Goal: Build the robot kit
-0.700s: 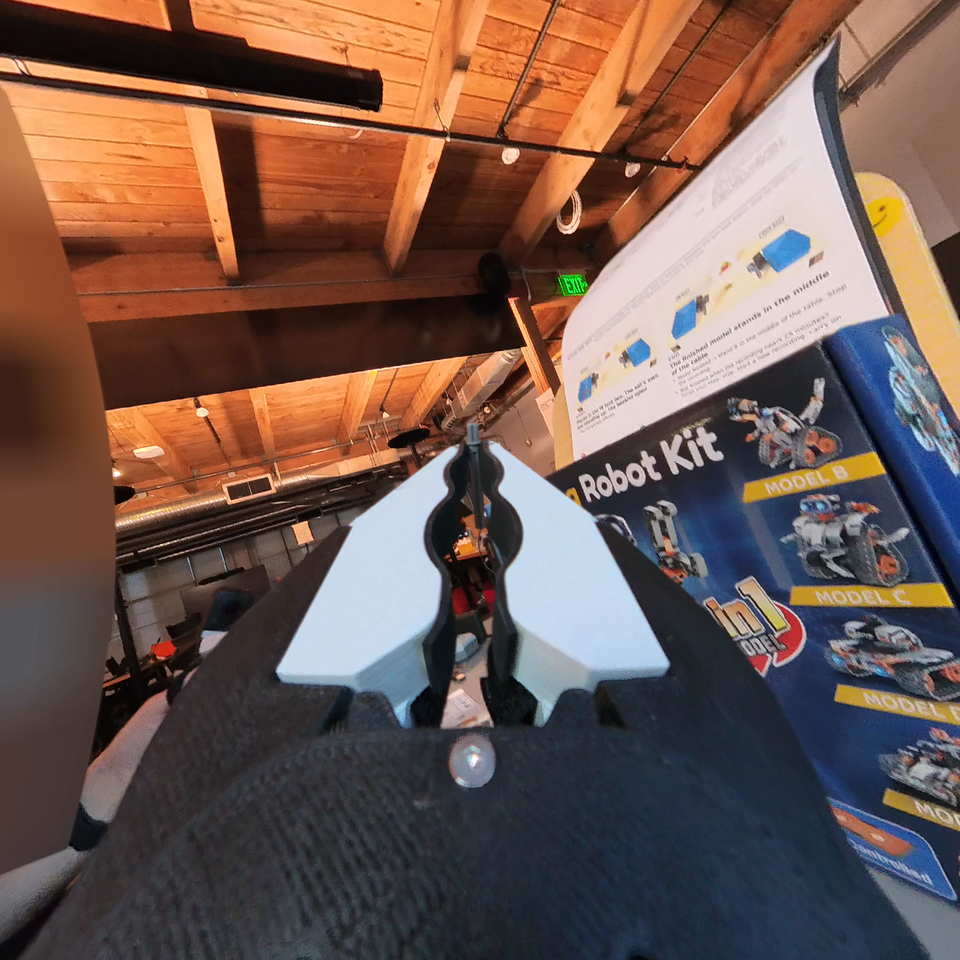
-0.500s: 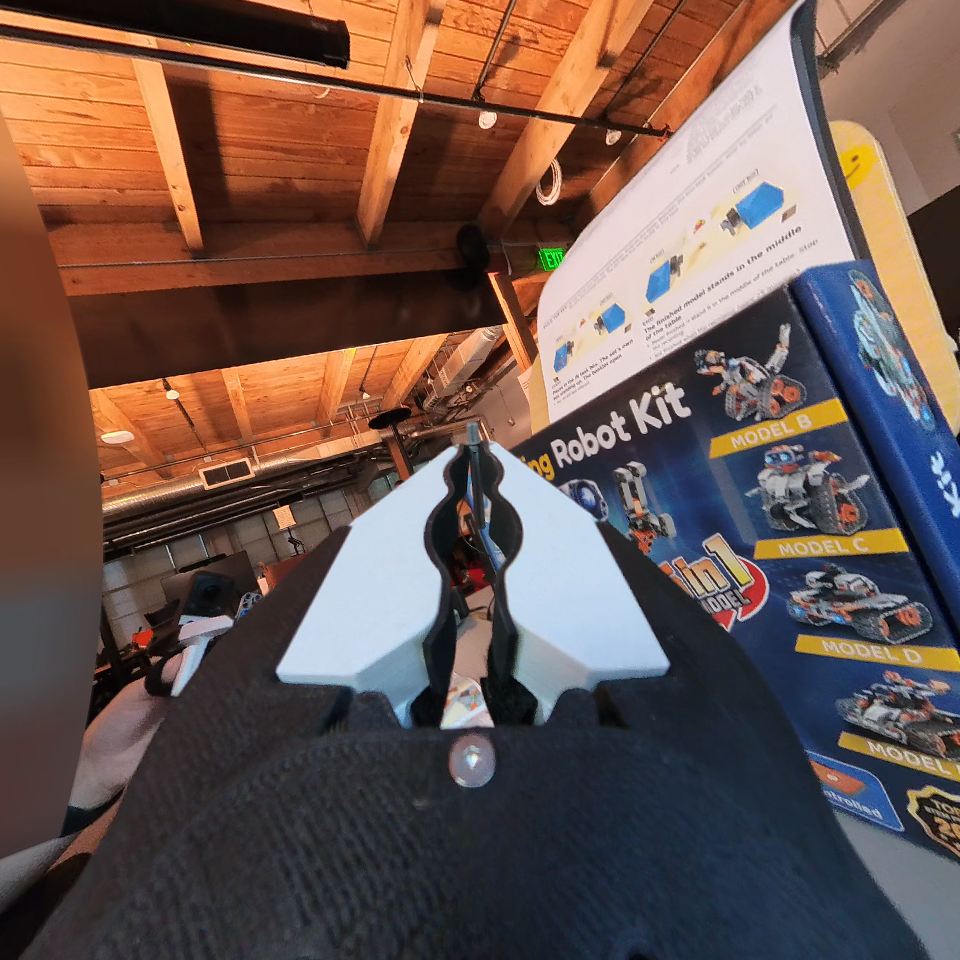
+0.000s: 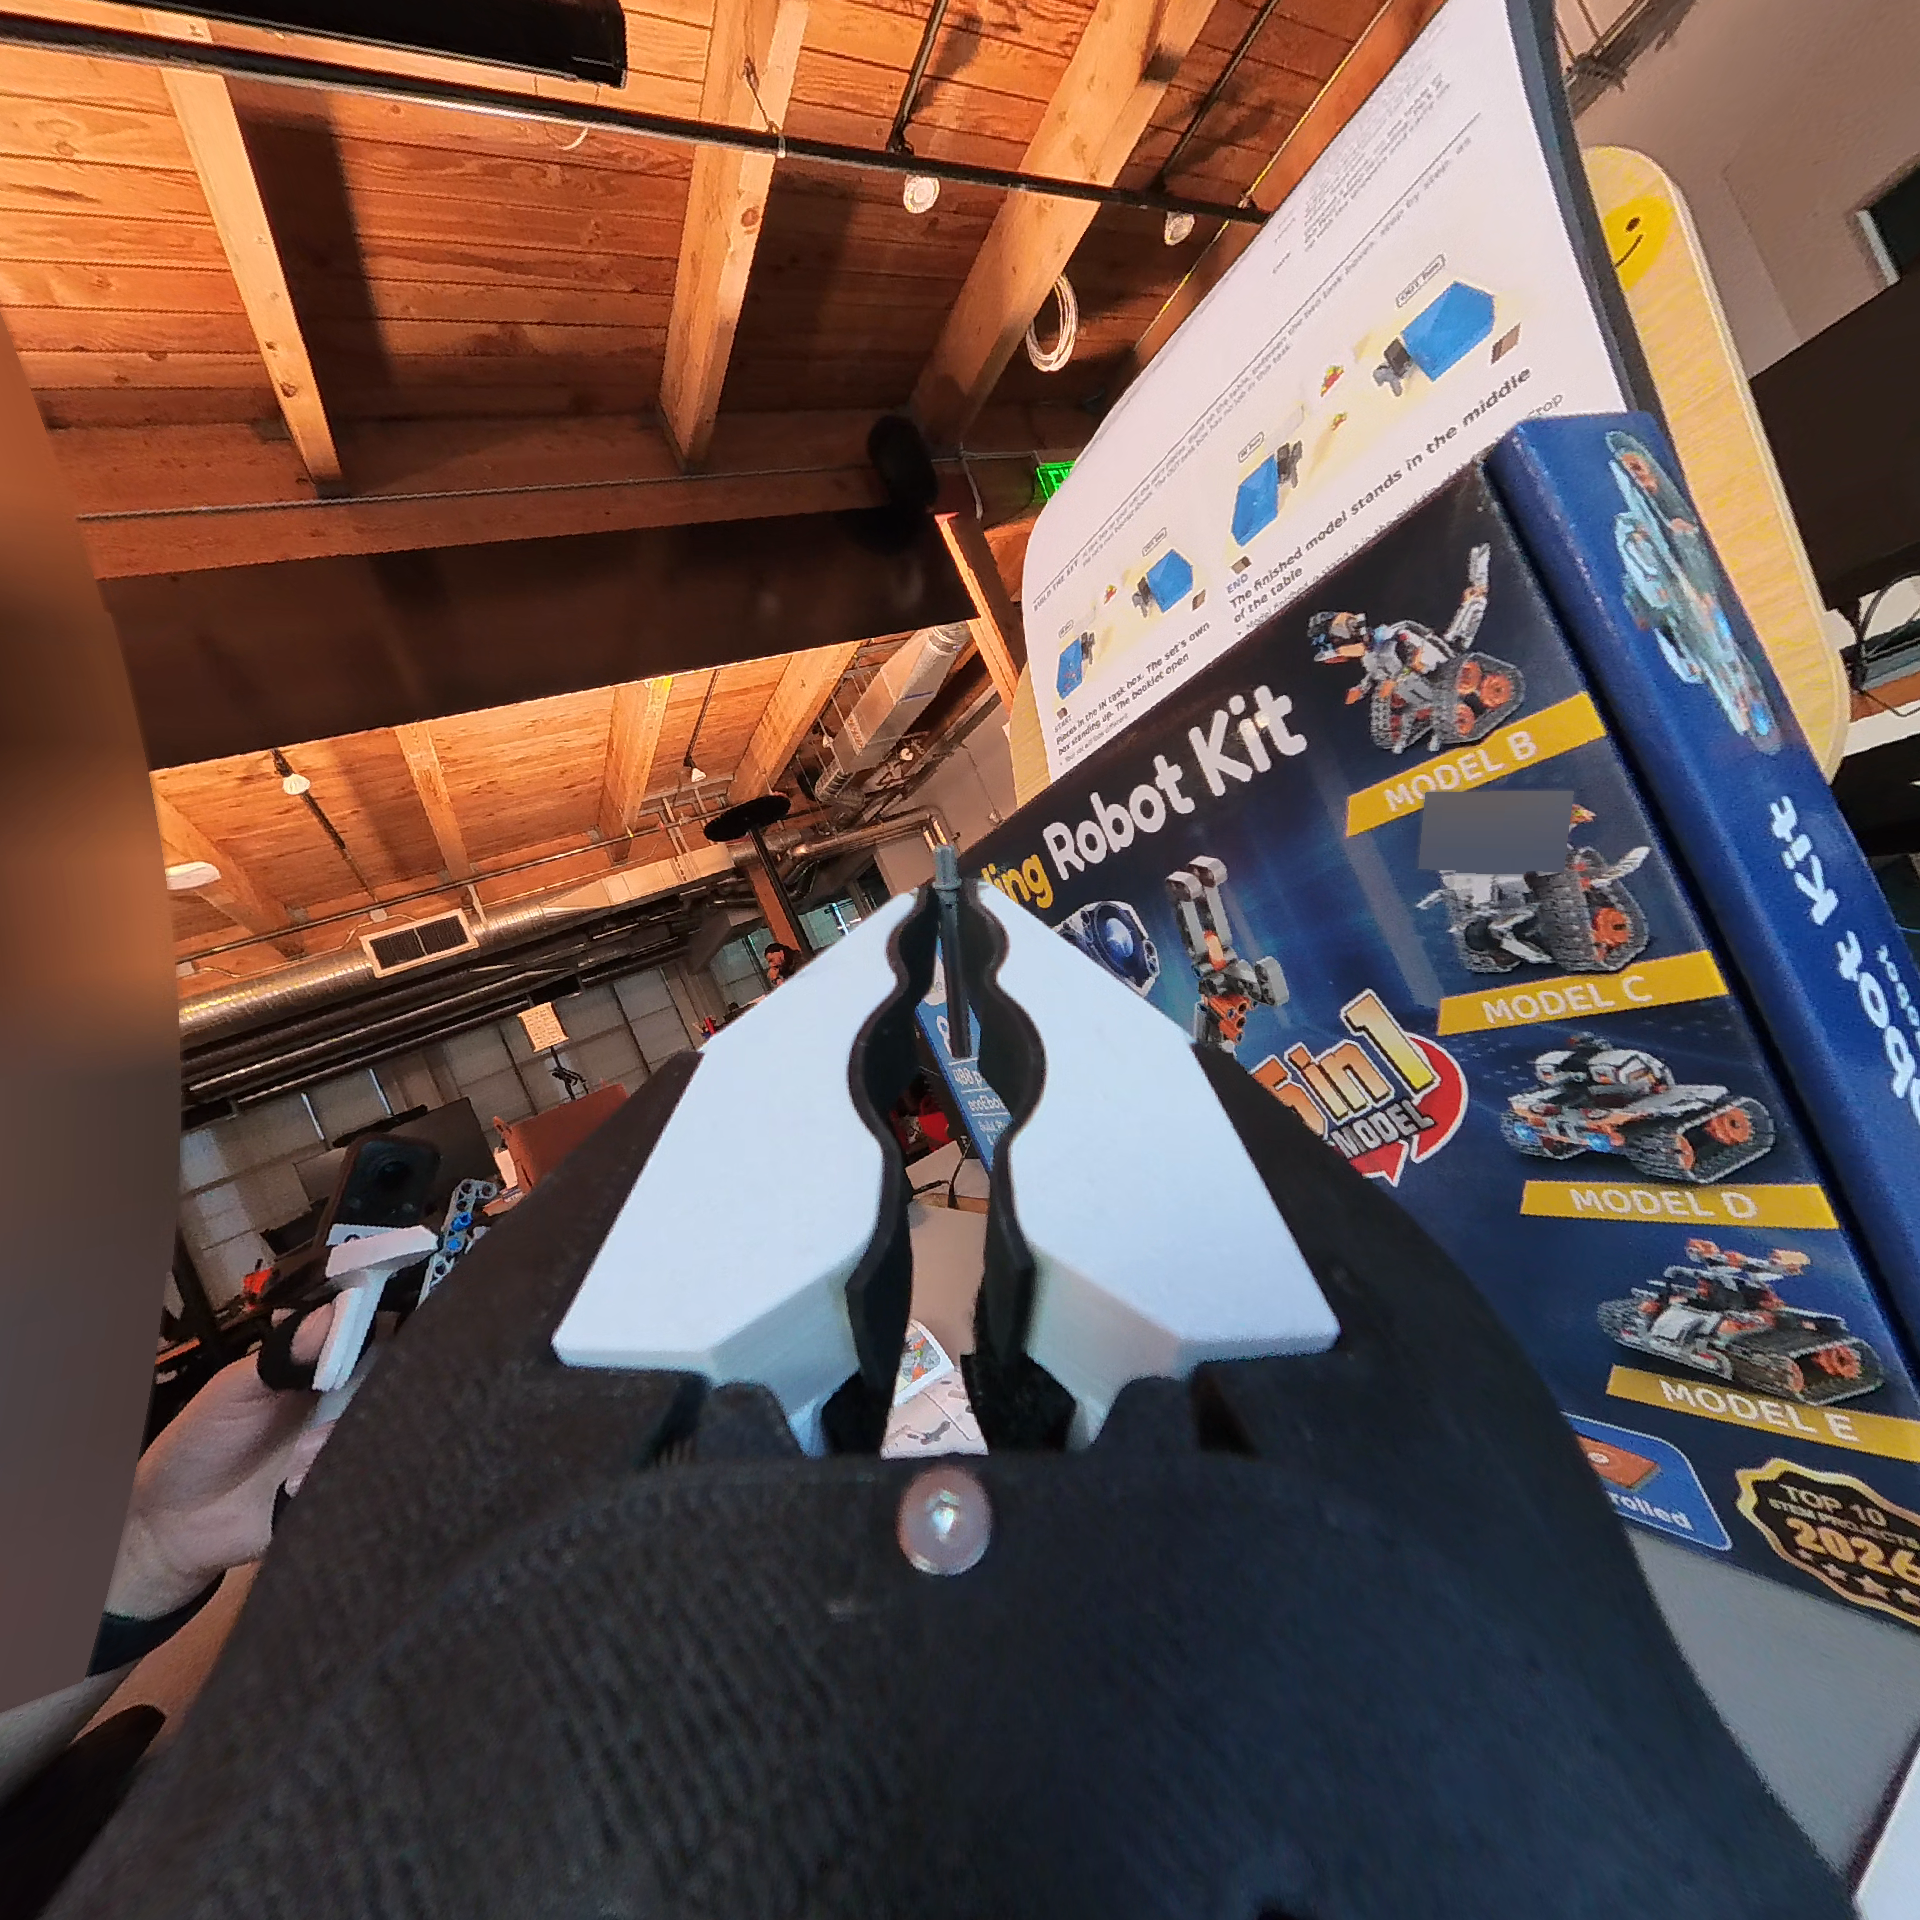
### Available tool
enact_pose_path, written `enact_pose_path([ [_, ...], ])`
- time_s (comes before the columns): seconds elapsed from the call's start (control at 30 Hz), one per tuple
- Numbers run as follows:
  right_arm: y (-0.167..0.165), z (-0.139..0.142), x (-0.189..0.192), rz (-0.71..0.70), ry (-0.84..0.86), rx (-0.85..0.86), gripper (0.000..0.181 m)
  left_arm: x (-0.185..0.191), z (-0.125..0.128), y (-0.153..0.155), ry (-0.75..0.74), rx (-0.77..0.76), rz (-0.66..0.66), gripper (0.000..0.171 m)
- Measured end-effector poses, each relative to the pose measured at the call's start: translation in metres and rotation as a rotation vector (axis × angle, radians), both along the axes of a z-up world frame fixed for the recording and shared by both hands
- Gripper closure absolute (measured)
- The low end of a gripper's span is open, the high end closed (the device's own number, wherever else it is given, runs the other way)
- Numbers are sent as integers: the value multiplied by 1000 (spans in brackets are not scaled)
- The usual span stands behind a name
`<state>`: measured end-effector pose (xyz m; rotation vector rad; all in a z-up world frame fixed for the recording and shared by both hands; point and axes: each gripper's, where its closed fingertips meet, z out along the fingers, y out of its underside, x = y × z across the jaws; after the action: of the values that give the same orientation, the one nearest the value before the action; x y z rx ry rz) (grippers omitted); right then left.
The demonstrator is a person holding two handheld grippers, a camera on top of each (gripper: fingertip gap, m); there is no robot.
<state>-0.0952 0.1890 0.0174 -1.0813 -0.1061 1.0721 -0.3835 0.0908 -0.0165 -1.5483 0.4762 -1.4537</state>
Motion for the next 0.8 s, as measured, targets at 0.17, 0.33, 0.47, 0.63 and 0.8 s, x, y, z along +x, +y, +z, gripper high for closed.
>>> enact_pose_path([
  [0.17,1,-2,1,-6,2,-7,179,0,-3,2,-3,-14,-2,167],
  [0.33,2,-4,1,-6,0,-12,178,0,-3,2,-2,-15,-2,167],
  [0.47,3,-5,0,-5,-4,-14,178,-2,-1,2,5,-4,6,167],
  [0.63,4,-6,0,-4,-1,-19,178,-5,-1,4,5,-5,17,167],
  [0.8,5,-8,-2,-1,-7,-24,178,-4,-1,2,5,-4,13,167],
])
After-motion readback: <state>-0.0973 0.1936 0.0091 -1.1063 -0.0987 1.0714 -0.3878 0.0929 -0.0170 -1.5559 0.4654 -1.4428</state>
